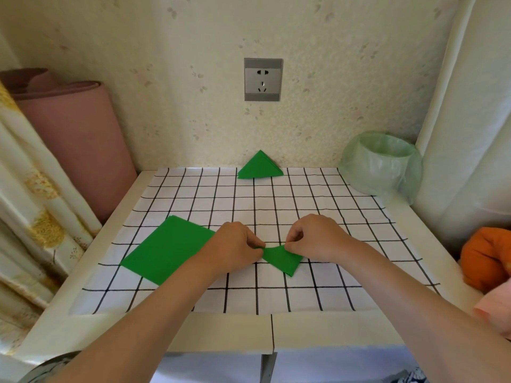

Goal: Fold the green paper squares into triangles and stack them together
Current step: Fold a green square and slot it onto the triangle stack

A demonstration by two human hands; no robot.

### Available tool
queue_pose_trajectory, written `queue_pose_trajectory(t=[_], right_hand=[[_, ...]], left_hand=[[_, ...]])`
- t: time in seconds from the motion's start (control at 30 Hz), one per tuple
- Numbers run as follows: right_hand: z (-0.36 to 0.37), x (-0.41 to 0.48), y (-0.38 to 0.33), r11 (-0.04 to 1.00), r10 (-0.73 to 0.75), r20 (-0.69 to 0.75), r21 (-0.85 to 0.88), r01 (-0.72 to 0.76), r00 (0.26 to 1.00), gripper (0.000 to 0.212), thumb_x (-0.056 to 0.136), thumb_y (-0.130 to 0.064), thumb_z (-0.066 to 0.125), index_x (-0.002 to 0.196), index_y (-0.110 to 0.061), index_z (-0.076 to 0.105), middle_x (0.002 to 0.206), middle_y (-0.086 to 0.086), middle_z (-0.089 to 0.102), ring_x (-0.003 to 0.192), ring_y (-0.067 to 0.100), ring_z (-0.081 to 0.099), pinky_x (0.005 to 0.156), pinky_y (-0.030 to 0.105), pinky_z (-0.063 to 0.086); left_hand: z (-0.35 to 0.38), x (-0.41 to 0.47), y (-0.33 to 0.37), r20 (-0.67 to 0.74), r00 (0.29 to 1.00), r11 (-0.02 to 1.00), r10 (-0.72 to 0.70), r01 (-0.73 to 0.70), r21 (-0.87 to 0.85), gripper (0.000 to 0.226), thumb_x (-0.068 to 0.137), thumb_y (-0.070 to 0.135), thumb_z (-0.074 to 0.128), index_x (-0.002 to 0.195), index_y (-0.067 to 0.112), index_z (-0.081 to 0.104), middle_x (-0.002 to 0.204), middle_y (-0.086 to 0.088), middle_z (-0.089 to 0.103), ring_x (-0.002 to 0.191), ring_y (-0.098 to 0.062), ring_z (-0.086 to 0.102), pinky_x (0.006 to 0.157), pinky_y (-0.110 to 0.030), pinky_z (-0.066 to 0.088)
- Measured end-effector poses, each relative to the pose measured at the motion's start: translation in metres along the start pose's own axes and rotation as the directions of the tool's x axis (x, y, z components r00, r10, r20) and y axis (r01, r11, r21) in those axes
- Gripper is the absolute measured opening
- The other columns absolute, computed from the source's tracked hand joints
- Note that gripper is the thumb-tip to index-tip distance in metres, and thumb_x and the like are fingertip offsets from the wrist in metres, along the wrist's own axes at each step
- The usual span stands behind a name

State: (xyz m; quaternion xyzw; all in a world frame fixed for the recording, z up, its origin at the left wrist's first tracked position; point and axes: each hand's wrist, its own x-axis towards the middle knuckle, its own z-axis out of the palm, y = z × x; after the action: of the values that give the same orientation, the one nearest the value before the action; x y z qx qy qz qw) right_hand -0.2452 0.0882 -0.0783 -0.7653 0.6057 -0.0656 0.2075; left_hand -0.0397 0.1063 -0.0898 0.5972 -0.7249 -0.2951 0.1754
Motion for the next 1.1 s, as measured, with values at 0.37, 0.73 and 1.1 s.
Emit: queue_pose_trajectory(t=[0.37, 0.73, 1.1], right_hand=[[0.012, -0.004, 0.002, 0.972, -0.150, -0.151, -0.203, 0.118, 0.977, 0.016, 0.083, -0.047, 0.062, 0.093, -0.036, 0.069, 0.087, -0.014, 0.065, 0.090, 0.010, 0.056, 0.089, 0.035, 0.036], [0.022, -0.026, 0.006, 0.891, -0.376, -0.292, -0.374, 0.257, 0.879, 0.006, 0.080, -0.034, 0.067, 0.082, -0.029, 0.071, 0.087, -0.008, 0.060, 0.086, 0.019, 0.054, 0.077, 0.036, 0.041], [0.036, -0.063, 0.028, 0.830, -0.491, -0.309, -0.451, 0.329, 0.814, 0.036, 0.083, -0.027, 0.041, 0.087, -0.032, 0.077, 0.097, -0.011, 0.065, 0.086, 0.017, 0.054, 0.073, 0.036, 0.044]], left_hand=[[0.014, -0.002, 0.008, -0.101, 0.958, 0.932, 0.269, -0.232, 0.280, 0.021, 0.083, 0.018, 0.071, 0.104, 0.022, 0.073, 0.106, 0.003, 0.055, 0.104, -0.011, 0.046, 0.087, -0.028, 0.047], [0.049, -0.016, 0.023, -0.140, 0.913, 0.895, 0.383, -0.331, 0.298, 0.018, 0.082, 0.031, 0.066, 0.084, 0.014, 0.065, 0.087, 0.001, 0.059, 0.087, -0.015, 0.051, 0.072, -0.032, 0.048], [0.056, -0.020, 0.022, -0.153, 0.900, 0.876, 0.408, -0.339, 0.343, 0.028, 0.088, 0.040, 0.064, 0.101, 0.016, 0.065, 0.100, 0.003, 0.057, 0.097, -0.014, 0.047, 0.078, -0.031, 0.047]])
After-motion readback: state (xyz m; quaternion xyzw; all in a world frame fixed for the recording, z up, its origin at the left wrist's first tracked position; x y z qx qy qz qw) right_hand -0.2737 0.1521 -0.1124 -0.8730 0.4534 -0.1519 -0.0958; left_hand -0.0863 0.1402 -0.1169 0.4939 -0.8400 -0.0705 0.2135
